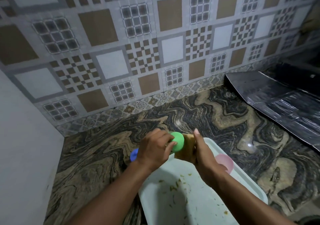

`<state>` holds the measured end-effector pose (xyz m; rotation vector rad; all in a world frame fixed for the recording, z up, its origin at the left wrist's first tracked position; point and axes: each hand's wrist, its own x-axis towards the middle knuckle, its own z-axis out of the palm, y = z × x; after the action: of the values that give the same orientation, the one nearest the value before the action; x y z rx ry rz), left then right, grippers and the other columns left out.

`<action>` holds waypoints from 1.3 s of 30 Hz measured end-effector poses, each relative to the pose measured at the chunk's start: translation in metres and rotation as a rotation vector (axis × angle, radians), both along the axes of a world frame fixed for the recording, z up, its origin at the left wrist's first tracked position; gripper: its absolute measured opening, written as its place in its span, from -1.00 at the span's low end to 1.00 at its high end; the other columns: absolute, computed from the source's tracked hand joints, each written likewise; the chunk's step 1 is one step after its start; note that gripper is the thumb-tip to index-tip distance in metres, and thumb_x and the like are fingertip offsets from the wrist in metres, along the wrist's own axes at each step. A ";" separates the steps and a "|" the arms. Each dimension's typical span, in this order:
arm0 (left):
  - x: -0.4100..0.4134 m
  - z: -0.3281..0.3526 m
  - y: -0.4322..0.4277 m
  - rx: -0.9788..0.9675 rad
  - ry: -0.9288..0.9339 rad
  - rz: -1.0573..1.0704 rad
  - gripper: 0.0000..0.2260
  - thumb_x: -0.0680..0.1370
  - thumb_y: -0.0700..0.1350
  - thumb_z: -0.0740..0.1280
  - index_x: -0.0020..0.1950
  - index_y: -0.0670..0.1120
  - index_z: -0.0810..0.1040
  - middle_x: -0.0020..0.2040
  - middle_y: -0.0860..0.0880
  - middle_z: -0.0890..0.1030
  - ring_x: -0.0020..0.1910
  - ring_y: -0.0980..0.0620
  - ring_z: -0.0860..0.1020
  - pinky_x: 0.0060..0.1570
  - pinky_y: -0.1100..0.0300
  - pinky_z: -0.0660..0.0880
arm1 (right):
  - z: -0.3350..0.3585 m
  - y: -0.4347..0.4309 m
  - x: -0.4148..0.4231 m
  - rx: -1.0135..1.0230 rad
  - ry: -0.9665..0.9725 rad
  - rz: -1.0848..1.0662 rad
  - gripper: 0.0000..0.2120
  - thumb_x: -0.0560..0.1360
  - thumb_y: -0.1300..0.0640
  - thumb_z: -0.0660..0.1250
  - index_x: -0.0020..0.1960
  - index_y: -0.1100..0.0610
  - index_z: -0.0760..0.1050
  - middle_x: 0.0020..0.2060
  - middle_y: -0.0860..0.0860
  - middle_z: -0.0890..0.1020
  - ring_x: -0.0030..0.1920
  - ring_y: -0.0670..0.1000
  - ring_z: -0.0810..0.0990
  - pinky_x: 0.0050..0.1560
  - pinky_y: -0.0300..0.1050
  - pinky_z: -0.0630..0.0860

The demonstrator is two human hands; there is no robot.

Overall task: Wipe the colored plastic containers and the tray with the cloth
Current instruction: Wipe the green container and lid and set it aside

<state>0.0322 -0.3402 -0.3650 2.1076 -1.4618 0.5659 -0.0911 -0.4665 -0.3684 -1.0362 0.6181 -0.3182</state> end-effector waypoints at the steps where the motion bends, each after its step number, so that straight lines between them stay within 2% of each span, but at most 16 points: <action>1: -0.002 0.001 -0.004 -0.025 -0.004 0.001 -0.91 0.49 -0.08 0.45 -0.11 -0.09 0.65 -0.18 -0.01 0.62 -0.17 -0.07 0.55 -0.19 0.09 0.50 | 0.000 0.003 0.005 0.067 -0.027 -0.033 -0.46 0.68 -0.15 0.06 0.20 0.23 0.63 0.07 0.26 0.70 0.13 0.24 0.68 0.21 0.25 0.58; 2: -0.002 0.001 -0.006 -0.050 -0.005 0.004 -0.91 0.50 -0.08 0.45 -0.13 -0.09 0.63 -0.19 -0.01 0.62 -0.17 -0.08 0.55 -0.20 0.08 0.49 | 0.001 0.005 0.009 0.114 -0.051 -0.068 -0.48 0.69 -0.11 0.05 0.20 0.23 0.63 0.08 0.26 0.70 0.14 0.24 0.67 0.20 0.26 0.58; 5: 0.000 0.001 -0.009 -0.055 -0.012 0.029 -0.90 0.49 -0.04 0.43 -0.16 -0.05 0.62 -0.20 0.02 0.61 -0.13 -0.07 0.54 -0.18 0.08 0.45 | -0.002 0.007 0.014 -0.054 -0.036 -0.112 -0.71 0.66 0.11 0.18 0.14 0.18 0.66 0.03 0.24 0.71 0.10 0.27 0.68 0.15 0.28 0.60; 8: 0.003 0.002 -0.009 -0.017 0.041 0.031 -0.85 0.48 0.05 0.41 -0.18 -0.01 0.61 -0.22 0.08 0.59 -0.13 0.00 0.50 -0.17 0.11 0.39 | 0.000 0.002 0.015 -0.196 -0.063 -0.055 -0.81 0.62 0.16 0.31 0.12 0.20 0.66 -0.04 0.20 0.73 0.04 0.23 0.71 0.09 0.20 0.65; 10: 0.008 0.005 -0.007 -0.022 0.222 0.002 -0.82 0.51 0.08 0.36 -0.14 -0.01 0.64 -0.18 0.09 0.59 -0.12 0.03 0.50 -0.13 0.11 0.44 | 0.003 -0.002 0.017 -0.246 -0.040 -0.048 -0.83 0.60 0.16 0.34 0.07 0.23 0.66 -0.09 0.22 0.73 -0.06 0.19 0.70 -0.02 0.13 0.68; 13: 0.023 0.010 -0.008 0.001 0.715 0.025 -0.71 0.53 0.14 0.29 -0.02 -0.05 0.66 -0.13 0.06 0.66 -0.12 0.09 0.59 -0.05 0.06 0.56 | 0.007 -0.009 0.019 -0.297 -0.003 0.045 -0.77 0.60 0.10 0.34 0.05 0.25 0.67 -0.03 0.36 0.68 -0.10 0.21 0.64 0.01 0.25 0.64; 15: 0.031 0.015 -0.011 0.073 0.965 0.030 -0.54 0.56 0.22 0.27 -0.12 -0.18 0.62 -0.26 -0.09 0.63 -0.28 0.01 0.54 -0.20 0.00 0.54 | 0.011 -0.009 0.019 -0.359 0.013 0.160 -0.77 0.61 0.07 0.34 0.06 0.22 0.67 -0.04 0.37 0.67 -0.13 0.17 0.59 -0.07 0.15 0.58; 17: 0.034 0.021 -0.015 0.121 1.089 0.049 -0.50 0.62 0.20 0.26 -0.26 -0.20 0.54 -0.38 -0.14 0.50 -0.38 0.00 0.44 -0.29 0.07 0.42 | 0.015 -0.009 0.022 -0.375 0.008 0.203 -0.79 0.60 0.11 0.35 0.11 0.25 0.61 -0.12 0.28 0.68 -0.17 0.11 0.56 -0.20 -0.04 0.52; 19: 0.035 0.026 -0.021 0.148 1.067 0.120 -0.50 0.64 0.18 0.24 -0.34 -0.16 0.50 -0.44 -0.14 0.46 -0.47 -0.03 0.42 -0.34 0.11 0.38 | 0.017 -0.009 0.025 -0.332 -0.014 0.197 -0.75 0.58 0.16 0.38 0.15 0.33 0.51 -0.16 0.21 0.64 -0.17 0.12 0.56 -0.20 -0.02 0.51; 21: 0.035 0.029 -0.027 0.199 0.957 0.174 -0.46 0.62 0.22 0.24 -0.35 -0.19 0.45 -0.45 -0.17 0.45 -0.51 -0.06 0.43 -0.39 0.12 0.35 | 0.021 -0.012 0.027 -0.307 -0.028 0.204 -0.71 0.58 0.19 0.37 0.15 0.40 0.46 -0.16 0.25 0.61 -0.17 0.17 0.57 -0.16 0.05 0.52; 25: 0.029 0.038 -0.040 0.248 0.842 0.235 -0.51 0.64 0.20 0.21 -0.21 -0.20 0.49 -0.36 -0.13 0.51 -0.43 -0.10 0.48 -0.39 0.13 0.34 | 0.035 -0.020 0.025 -0.176 -0.075 0.286 -0.78 0.58 0.23 0.34 0.11 0.39 0.46 -0.22 0.30 0.61 -0.27 0.24 0.64 -0.30 0.11 0.65; 28: 0.024 0.041 -0.045 0.079 0.786 0.286 -0.64 0.66 0.11 0.22 -0.14 -0.15 0.49 -0.30 -0.01 0.50 -0.32 -0.02 0.45 -0.43 0.17 0.26 | 0.036 -0.023 0.028 -0.155 -0.093 0.281 -0.66 0.50 0.17 0.41 0.13 0.39 0.44 -0.14 0.33 0.58 -0.17 0.30 0.58 -0.10 0.32 0.61; 31: 0.020 0.034 -0.047 -0.197 0.790 0.324 -0.70 0.66 0.04 0.25 -0.20 -0.08 0.39 -0.32 0.03 0.51 -0.33 0.04 0.48 -0.42 0.26 0.30 | 0.027 -0.015 0.030 -0.134 -0.108 0.165 -0.54 0.42 0.09 0.47 0.14 0.39 0.46 -0.13 0.32 0.55 -0.10 0.28 0.47 0.03 0.28 0.47; 33: 0.015 0.030 -0.046 -0.291 0.785 0.358 -0.72 0.66 -0.01 0.26 -0.21 -0.09 0.38 -0.35 0.05 0.47 -0.39 0.14 0.41 -0.46 0.36 0.25 | 0.016 -0.007 0.028 -0.114 -0.111 0.092 -0.63 0.41 0.06 0.46 0.09 0.29 0.53 -0.14 0.31 0.59 -0.10 0.24 0.51 0.01 0.24 0.51; 37: 0.009 0.018 -0.043 -0.294 0.801 0.436 -0.72 0.66 -0.01 0.25 -0.18 -0.13 0.43 -0.33 0.05 0.48 -0.36 0.04 0.42 -0.42 0.17 0.19 | -0.001 0.002 0.020 -0.087 -0.098 0.028 -0.80 0.54 0.18 0.39 0.11 0.27 0.55 -0.05 0.45 0.63 -0.10 0.28 0.61 0.10 0.37 0.58; 39: 0.010 0.015 -0.042 -0.264 0.855 0.461 -0.70 0.66 0.01 0.24 -0.19 -0.12 0.43 -0.31 0.04 0.48 -0.35 0.07 0.42 -0.44 0.21 0.19 | -0.002 0.003 0.019 -0.128 -0.066 0.002 -0.82 0.56 0.20 0.38 0.10 0.29 0.55 -0.04 0.45 0.63 -0.12 0.30 0.63 0.02 0.37 0.61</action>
<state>0.0422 -0.3823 -0.3503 2.0638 -0.4102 -0.0268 -0.0724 -0.4634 -0.3701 -1.1446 0.5425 -0.3928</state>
